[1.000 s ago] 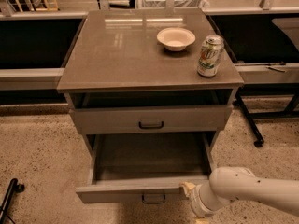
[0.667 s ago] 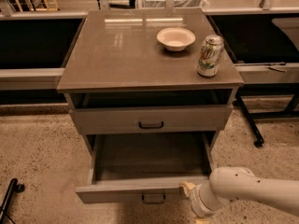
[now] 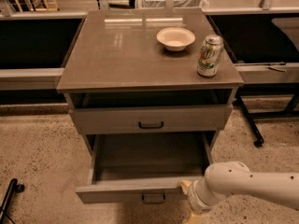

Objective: Close middle drawer

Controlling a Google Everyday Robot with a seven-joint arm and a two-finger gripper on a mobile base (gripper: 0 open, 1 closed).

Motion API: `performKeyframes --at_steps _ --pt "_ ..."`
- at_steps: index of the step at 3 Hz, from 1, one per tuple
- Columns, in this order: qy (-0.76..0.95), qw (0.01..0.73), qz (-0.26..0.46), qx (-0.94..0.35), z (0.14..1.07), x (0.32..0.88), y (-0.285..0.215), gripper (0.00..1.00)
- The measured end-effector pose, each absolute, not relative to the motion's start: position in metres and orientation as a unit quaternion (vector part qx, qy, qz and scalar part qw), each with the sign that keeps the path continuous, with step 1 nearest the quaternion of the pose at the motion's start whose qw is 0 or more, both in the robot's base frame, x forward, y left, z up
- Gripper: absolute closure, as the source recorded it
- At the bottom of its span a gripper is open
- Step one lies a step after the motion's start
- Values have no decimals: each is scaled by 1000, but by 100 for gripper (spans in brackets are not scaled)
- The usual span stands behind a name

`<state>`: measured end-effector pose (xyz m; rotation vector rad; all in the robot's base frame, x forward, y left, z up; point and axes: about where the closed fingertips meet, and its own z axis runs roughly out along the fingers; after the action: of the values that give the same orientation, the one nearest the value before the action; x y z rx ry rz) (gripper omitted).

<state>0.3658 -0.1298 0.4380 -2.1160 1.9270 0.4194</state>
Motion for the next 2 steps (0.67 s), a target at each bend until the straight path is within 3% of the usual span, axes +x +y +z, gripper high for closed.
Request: performKeyframes --at_steps 1,2 --pt "661 124 144 -726 439 366 -130 47" --pt "661 124 144 -726 439 366 -130 24"
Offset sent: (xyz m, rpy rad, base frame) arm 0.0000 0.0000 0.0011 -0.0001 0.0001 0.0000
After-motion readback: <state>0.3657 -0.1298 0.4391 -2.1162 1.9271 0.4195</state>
